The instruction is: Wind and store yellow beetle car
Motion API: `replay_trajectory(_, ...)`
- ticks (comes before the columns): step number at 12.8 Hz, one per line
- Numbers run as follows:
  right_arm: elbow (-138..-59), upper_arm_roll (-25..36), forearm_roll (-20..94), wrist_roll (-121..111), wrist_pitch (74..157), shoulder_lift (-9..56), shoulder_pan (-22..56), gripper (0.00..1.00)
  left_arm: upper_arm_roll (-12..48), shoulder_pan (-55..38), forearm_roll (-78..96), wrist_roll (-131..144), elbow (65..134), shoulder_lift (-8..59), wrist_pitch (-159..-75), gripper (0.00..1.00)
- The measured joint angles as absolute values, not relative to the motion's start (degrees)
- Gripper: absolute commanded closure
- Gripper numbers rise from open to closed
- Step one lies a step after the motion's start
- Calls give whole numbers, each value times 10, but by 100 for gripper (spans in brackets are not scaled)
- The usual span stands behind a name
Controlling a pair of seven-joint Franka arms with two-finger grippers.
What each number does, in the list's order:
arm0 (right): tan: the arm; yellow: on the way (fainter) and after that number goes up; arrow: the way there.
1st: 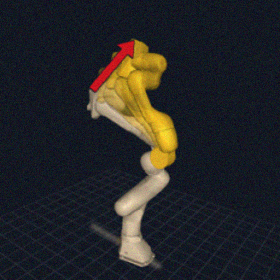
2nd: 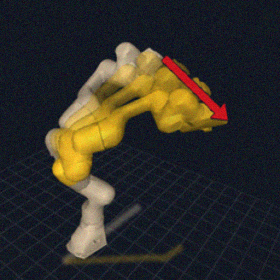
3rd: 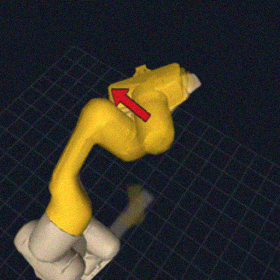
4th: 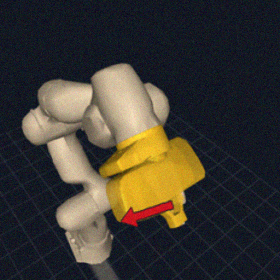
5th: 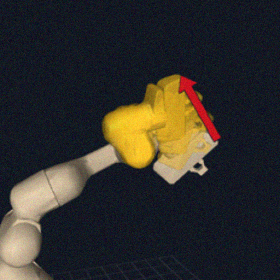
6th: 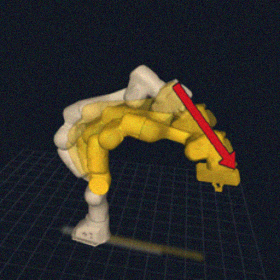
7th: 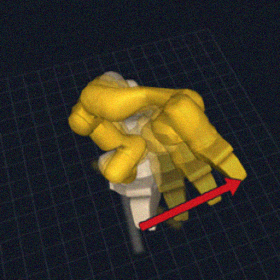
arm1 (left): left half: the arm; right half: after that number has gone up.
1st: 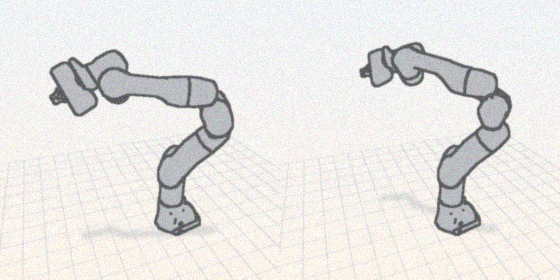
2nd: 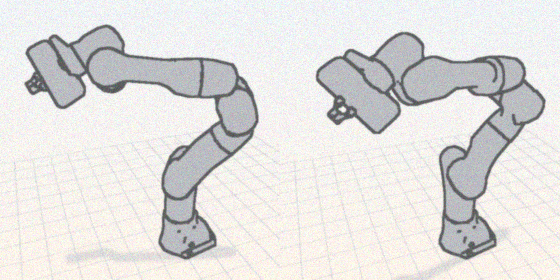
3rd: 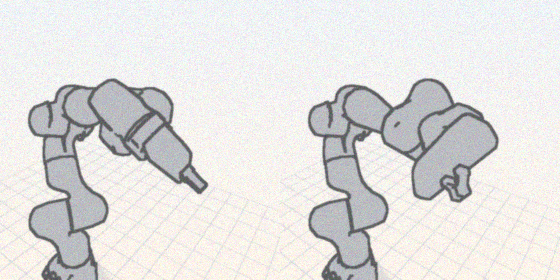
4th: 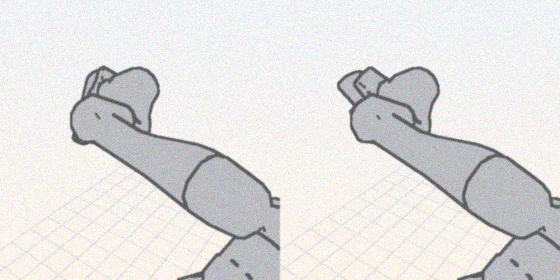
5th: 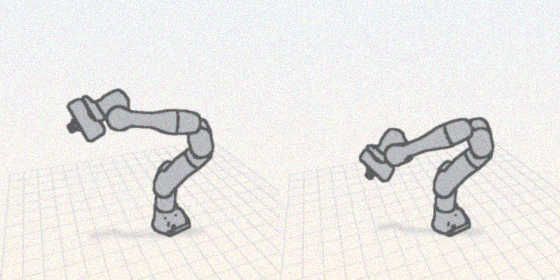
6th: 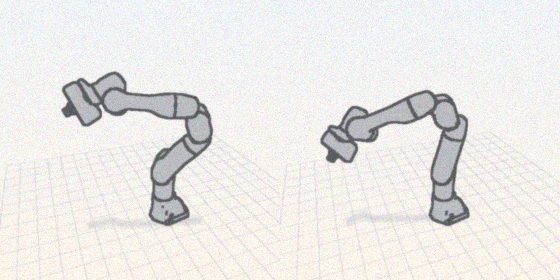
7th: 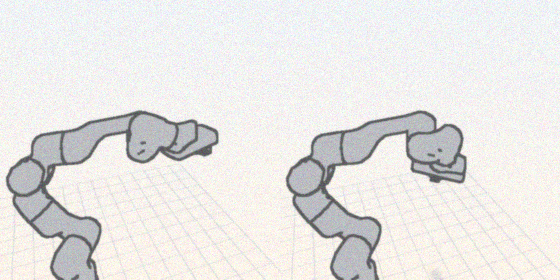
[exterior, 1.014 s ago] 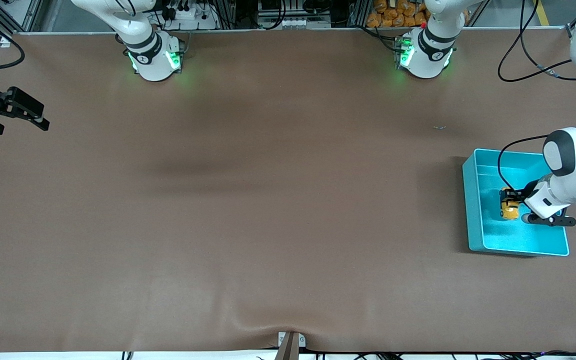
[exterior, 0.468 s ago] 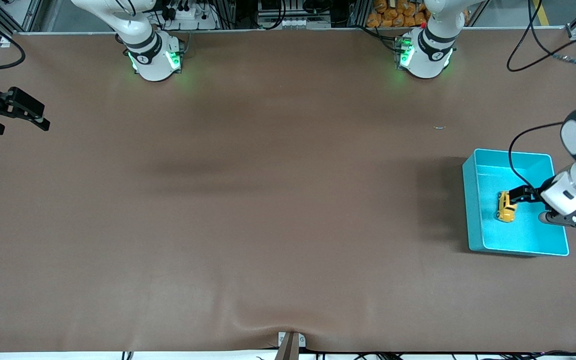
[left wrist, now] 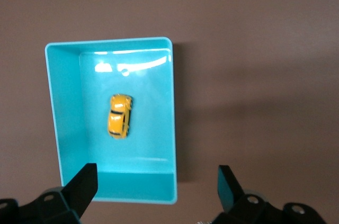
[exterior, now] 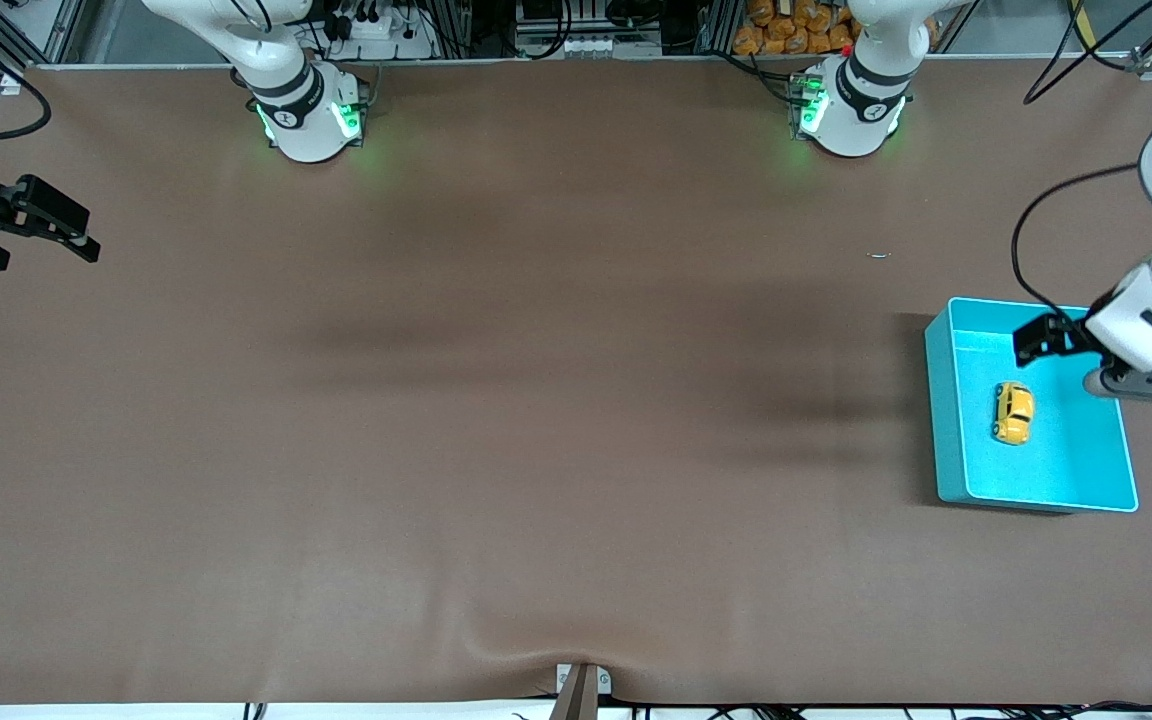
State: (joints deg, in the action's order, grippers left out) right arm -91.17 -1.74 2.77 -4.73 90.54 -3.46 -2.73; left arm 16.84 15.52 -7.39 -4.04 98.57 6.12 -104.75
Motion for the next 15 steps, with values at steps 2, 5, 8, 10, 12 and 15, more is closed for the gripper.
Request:
replay_trajectory(2,-912,-17,28,-47,908,-35,-27,0,112,77,-63,-12,942,48,-964,0)
replay_trajectory(5,-911,-17,28,-47,909,-35,-27,0,56,17,-27,1,891,26,-893,0)
replay_trajectory(8,-911,-18,28,-47,910,-35,-23,0,54,14,-15,1,880,10,-872,0)
replay_trajectory(10,-911,-18,28,-47,910,-35,-20,0,54,12,-3,1,874,9,-867,0)
replay_trajectory(12,-911,-18,28,-47,910,-34,-18,0,61,10,-2,1,873,9,-862,0)
replay_trajectory(15,-911,-18,28,-47,910,-33,-17,0,69,7,-2,1,873,9,-857,0)
